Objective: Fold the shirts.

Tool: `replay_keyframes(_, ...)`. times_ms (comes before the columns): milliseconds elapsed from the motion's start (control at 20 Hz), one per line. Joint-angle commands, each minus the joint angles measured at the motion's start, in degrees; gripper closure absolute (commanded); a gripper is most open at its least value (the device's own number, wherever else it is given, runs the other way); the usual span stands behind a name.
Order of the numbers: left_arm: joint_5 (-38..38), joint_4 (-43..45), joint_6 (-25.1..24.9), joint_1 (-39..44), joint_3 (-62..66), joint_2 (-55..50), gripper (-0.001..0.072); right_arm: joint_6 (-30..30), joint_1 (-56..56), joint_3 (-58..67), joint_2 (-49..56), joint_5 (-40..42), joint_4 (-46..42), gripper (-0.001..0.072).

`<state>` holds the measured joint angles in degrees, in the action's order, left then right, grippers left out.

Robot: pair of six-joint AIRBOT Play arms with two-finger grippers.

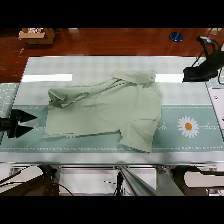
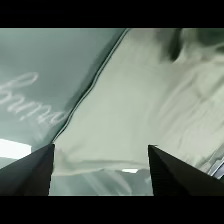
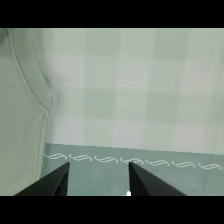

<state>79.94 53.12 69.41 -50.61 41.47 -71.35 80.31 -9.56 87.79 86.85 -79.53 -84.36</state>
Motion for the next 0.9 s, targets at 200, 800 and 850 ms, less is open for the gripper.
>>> replay_keyframes(200,1.05,4.79,-1.88,-0.66,-3.87,-1.92,0.0014,-4.61,-6.58,-12.35,-0.63,9.77,9.05,0.0267)
replay_keyframes(800,-6.23,0.37,-0.20,15.06,-3.80,-11.61,0.0358,-4.98,-6.32,-12.33,-0.68,10.01,10.97,0.0268)
replay_keyframes(850,-6.58,0.37,0.28,15.87,-3.76,-11.98,0.0606,-4.98,-6.32,-12.33,-0.76,9.42,10.95,0.0268)
